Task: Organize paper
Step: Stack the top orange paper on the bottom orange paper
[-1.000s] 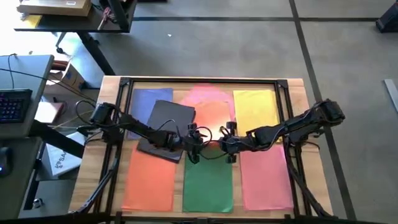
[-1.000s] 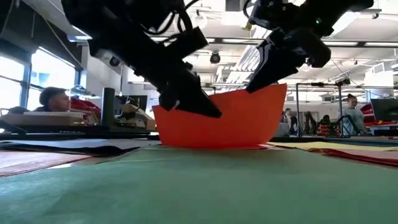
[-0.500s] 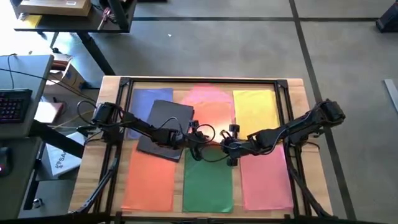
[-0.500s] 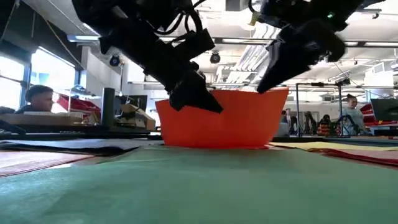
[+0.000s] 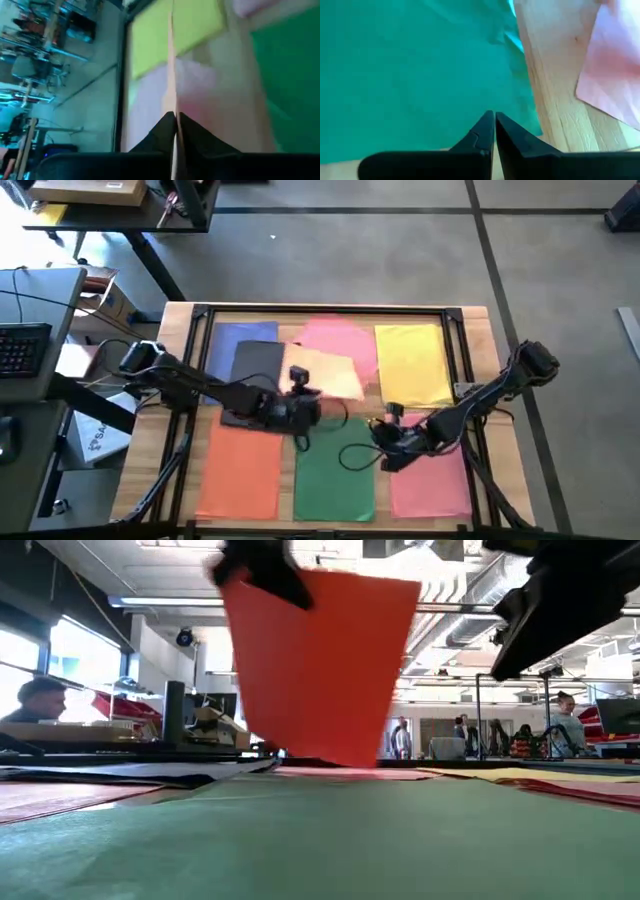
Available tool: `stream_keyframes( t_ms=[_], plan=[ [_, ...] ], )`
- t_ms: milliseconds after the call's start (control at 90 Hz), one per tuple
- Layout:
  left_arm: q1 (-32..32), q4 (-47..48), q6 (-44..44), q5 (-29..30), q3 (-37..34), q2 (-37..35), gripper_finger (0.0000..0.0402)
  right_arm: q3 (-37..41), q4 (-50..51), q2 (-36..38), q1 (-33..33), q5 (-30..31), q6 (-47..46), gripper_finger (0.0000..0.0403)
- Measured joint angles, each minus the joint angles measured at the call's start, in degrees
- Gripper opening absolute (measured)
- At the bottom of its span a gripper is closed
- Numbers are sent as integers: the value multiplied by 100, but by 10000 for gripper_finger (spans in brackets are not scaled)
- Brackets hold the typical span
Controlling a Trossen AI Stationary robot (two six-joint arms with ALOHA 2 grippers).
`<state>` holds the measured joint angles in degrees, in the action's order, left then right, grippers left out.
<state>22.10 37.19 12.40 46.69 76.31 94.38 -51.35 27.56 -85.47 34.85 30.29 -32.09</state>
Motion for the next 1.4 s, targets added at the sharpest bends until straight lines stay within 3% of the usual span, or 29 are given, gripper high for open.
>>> stream_keyframes(
  t_ms=[111,233,533,756,911,1133,1400],
  plan=[
    [684,1480,-1363,-234,356,-24,0,0,-37,0,259,474,-107,0],
    [1488,2211,-2697,-834,356,-14,0,0,-103,0,413,976,-103,0],
    [3143,2405,-5869,-1608,207,21,0,0,-261,0,320,1492,48,0],
    [3780,2959,-7717,-1865,201,330,0,0,-699,0,38,1458,397,0],
    [4053,2940,-8158,-1963,199,670,0,0,-806,0,-105,1443,562,0],
    [4266,2924,-8079,-1746,199,1302,0,2,-932,-2,-245,1348,756,0],
    [4328,2305,-7168,-1755,199,1808,1,2,-1006,-4,-310,1125,817,0]
  ],
)
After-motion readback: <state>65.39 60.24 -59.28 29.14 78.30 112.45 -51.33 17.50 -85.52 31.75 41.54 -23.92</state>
